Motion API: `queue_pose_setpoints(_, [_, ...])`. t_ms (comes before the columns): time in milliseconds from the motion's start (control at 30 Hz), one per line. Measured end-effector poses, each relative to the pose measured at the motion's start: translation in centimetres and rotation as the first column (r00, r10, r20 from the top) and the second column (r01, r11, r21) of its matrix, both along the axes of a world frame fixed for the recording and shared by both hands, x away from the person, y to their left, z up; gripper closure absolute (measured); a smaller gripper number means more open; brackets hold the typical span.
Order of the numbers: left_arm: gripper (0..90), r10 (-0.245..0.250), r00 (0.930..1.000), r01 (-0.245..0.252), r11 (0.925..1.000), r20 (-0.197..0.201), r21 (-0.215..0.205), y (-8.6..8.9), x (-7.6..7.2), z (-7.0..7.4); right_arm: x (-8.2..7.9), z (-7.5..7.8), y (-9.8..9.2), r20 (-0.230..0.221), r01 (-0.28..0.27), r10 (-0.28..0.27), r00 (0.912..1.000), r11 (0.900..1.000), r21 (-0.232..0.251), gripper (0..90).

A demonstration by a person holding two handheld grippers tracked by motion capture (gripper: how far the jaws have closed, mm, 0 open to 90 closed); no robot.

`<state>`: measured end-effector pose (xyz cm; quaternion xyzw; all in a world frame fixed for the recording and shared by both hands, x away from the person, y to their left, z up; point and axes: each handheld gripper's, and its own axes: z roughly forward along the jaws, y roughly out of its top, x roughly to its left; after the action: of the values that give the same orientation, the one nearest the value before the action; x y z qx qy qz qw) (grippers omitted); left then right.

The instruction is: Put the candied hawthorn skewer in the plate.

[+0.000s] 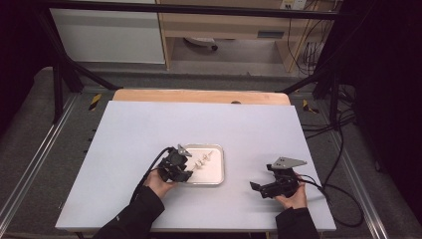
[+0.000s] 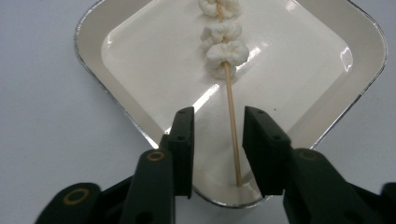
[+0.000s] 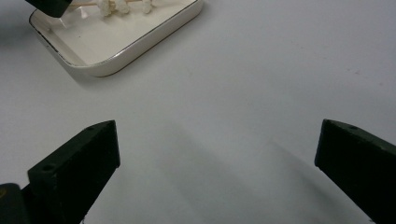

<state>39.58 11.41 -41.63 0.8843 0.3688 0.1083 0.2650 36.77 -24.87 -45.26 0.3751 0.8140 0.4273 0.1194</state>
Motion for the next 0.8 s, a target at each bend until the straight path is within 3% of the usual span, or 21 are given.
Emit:
queue_pose_setpoints(133, [47.8, -0.005, 1.0000, 0.004, 0.9986, -0.008, -0.053, 1.2, -0.1, 0.8, 0.0, 0.0, 0.0, -0.006, 0.002, -0.002, 1.0000, 1.000, 0.004, 0.6])
queue_pose_setpoints(400, [25.8, 0.028, 0.9980, -0.025, 0.9980, 0.057, -0.057, 4.0, -1.1, 1.5, 0.0, 0.0, 0.0, -0.007, 0.005, -0.005, 1.0000, 1.000, 0.003, 0.6])
queue_pose_setpoints(700, [12.1, 0.052, 0.9957, -0.041, 0.9907, 0.077, -0.129, 8.7, -2.9, 0.5, 0.0, -0.1, 0.0, -0.013, 0.004, -0.004, 0.9999, 1.000, -0.001, 0.6])
queue_pose_setpoints(800, [9.4, 0.079, 0.9935, -0.065, 0.9844, 0.082, -0.164, 10.4, -3.5, -0.2, 0.1, -0.1, 0.0, -0.015, 0.005, -0.005, 0.9999, 1.000, -0.001, 0.6])
